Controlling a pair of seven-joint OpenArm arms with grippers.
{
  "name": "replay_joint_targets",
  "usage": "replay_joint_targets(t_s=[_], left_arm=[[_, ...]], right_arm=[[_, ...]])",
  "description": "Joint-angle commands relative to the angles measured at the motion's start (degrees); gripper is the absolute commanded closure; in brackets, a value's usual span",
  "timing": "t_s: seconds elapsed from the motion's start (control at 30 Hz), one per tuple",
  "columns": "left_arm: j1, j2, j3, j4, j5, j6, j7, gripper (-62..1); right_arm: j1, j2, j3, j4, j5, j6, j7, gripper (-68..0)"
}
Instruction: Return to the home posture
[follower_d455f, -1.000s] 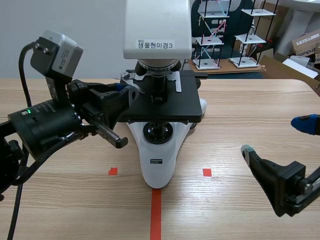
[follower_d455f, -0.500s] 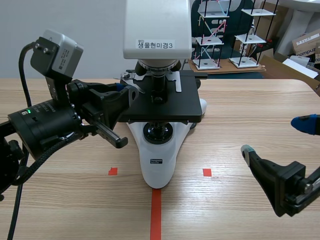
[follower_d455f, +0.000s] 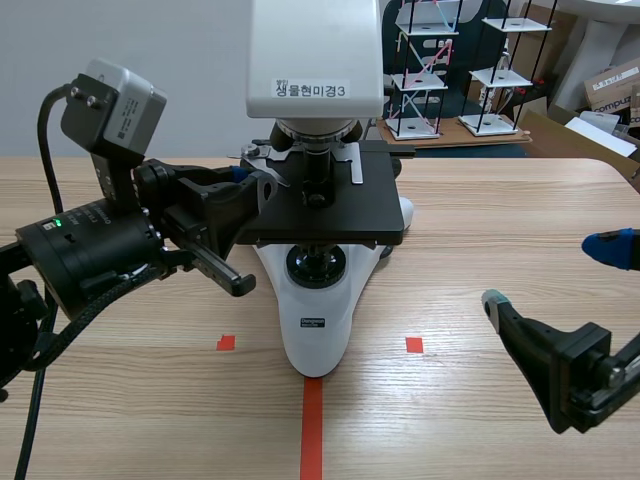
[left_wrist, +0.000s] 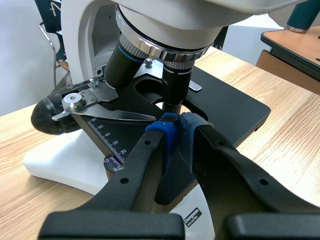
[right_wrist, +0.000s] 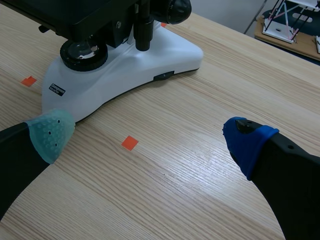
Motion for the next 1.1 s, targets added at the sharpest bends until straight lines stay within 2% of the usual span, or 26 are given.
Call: replay_joint_targets(t_s=[0.0, 0.63, 0.7, 0.8, 0.83, 0.9, 0.97, 1.07], left_arm=[[-0.2, 0.1, 0.0, 1.5, -0.3, 0.1, -0.8, -1.5], [-0.2, -0.3, 0.0, 1.5, -0.3, 0.1, -0.9, -1.5], [0.5, -1.6, -0.7, 1.7, -0.3, 0.1, -1.2, -1.5], [4.2, -5.9, -3.6, 3.1, -0.4, 0.0, -3.2, -1.7], [6.1, -7.4, -5.0, 3.6, -0.4, -0.2, -4.4, -3.1], [11.0, -10.7, -8.5, 4.9, -0.4, -2.4, -8.3, -10.2], [16.9, -13.5, -12.4, 6.5, -0.9, -4.5, -12.9, -20.8], [26.4, -15.6, -18.4, 8.7, -0.8, -4.9, -18.0, -37.3]], right_arm=[[0.0, 0.1, 0.7, 0.6, 0.2, 0.0, 0.8, -66.9], [0.0, 0.1, 0.7, 0.6, 0.2, 0.0, 0.8, -66.9], [0.0, 0.1, 0.7, 0.6, 0.2, 0.0, 0.8, -66.9], [0.0, 0.1, 0.7, 0.6, 0.2, 0.0, 0.8, -66.9], [0.0, 0.1, 0.7, 0.6, 0.2, 0.0, 0.8, -66.9], [0.0, 0.1, 0.7, 0.6, 0.2, 0.0, 0.8, -66.9], [0.0, 0.1, 0.7, 0.6, 0.2, 0.0, 0.8, -66.9], [0.0, 0.1, 0.7, 0.6, 0.2, 0.0, 0.8, -66.9]])
